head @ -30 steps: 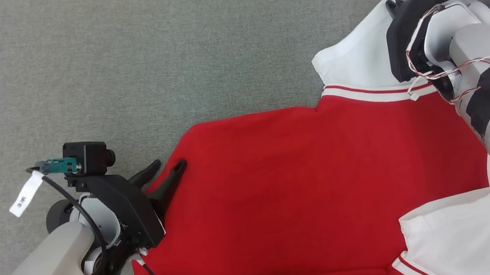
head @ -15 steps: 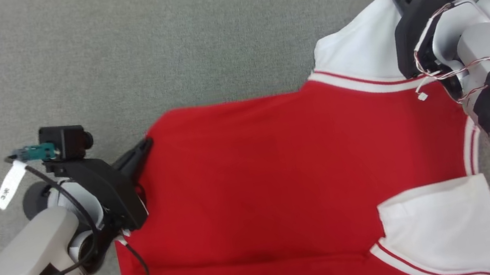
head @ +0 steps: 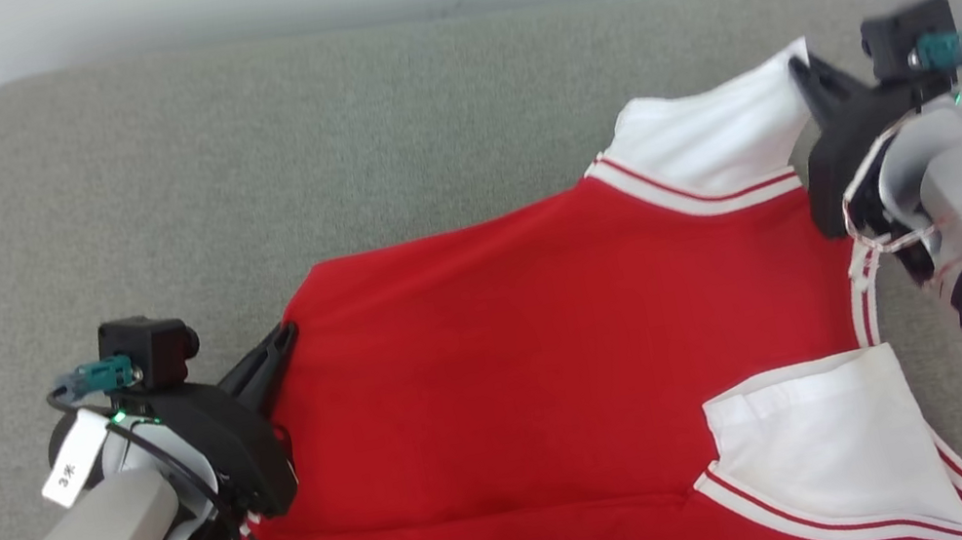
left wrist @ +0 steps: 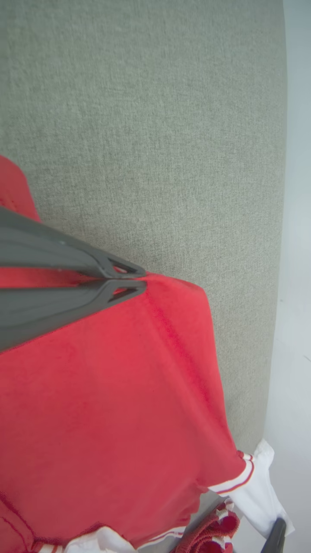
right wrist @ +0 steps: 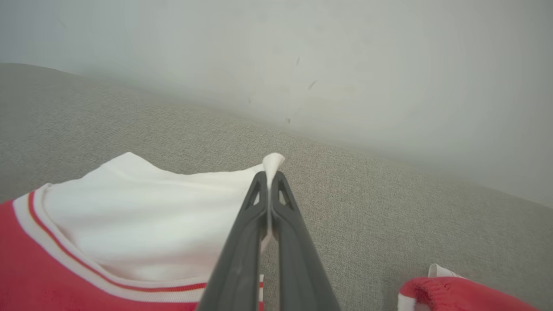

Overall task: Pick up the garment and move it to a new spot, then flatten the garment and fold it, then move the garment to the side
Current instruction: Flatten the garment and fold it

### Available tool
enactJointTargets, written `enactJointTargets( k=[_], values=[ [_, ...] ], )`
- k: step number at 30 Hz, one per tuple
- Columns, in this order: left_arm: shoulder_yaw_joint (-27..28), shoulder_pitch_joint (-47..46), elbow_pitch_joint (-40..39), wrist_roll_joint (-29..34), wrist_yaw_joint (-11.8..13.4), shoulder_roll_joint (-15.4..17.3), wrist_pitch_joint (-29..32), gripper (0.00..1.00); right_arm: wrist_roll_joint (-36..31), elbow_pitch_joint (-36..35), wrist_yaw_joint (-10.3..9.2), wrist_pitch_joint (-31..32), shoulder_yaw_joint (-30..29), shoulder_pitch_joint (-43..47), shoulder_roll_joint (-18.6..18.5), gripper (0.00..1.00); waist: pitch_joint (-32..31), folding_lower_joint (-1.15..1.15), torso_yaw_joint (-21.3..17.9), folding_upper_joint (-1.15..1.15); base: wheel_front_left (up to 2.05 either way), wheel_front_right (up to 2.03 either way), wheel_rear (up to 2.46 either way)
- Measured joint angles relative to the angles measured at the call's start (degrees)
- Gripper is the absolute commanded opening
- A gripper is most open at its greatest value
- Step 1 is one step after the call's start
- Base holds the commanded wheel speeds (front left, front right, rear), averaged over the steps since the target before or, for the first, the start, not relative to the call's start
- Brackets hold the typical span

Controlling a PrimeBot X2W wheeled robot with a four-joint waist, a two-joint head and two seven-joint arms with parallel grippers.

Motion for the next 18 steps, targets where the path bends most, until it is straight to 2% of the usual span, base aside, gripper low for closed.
enactJointTargets(
  k=[11,18],
  values=[
    [-0.69,5.88,1.07,4.1,0.0,0.54,-2.25,0.0,2.36,-3.97,1.0,-3.45,0.13,10.88,-0.43,0.0,-6.11,0.0,-1.59,0.0,0.0,0.0,0.0],
    [-1.05,10.11,0.67,7.24,0.59,0.55,-2.8,0.0,4.76,-10.99,1.0,-3.52,3.16,19.38,-2.96,0.0,-9.38,-0.01,-2.63,-0.01,0.0,0.0,0.0]
  ],
)
